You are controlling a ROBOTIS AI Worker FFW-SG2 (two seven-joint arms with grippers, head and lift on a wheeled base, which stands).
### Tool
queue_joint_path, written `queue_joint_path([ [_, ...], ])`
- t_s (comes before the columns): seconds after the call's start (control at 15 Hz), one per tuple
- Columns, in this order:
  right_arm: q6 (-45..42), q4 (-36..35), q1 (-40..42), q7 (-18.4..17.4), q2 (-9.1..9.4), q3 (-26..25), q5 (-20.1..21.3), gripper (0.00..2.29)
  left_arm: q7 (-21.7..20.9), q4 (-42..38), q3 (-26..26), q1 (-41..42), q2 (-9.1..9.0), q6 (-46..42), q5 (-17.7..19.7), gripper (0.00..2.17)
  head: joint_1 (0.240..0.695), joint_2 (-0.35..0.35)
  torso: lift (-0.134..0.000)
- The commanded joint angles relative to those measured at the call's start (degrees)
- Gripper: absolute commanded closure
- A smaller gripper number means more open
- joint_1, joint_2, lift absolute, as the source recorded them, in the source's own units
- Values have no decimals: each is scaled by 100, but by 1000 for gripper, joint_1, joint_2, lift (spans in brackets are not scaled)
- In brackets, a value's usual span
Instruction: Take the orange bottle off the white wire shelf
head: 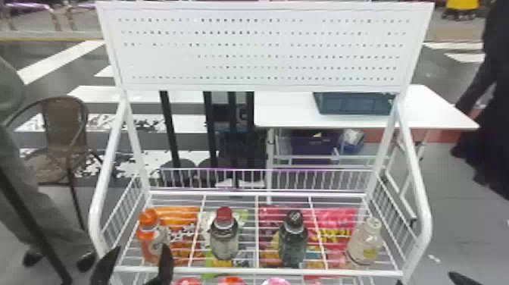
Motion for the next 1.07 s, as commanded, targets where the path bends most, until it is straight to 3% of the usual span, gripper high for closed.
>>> queue_joint_path([
  [0.0,0,-6,12,0,-4,-16,0,140,-34,255,-4,-192,3,5,-6,87,499,0,0],
  [1.0,0,-67,144,0,-48,-86,0,140,-210,1485,-180,-1247,12,5,-32,90,499,0,0],
])
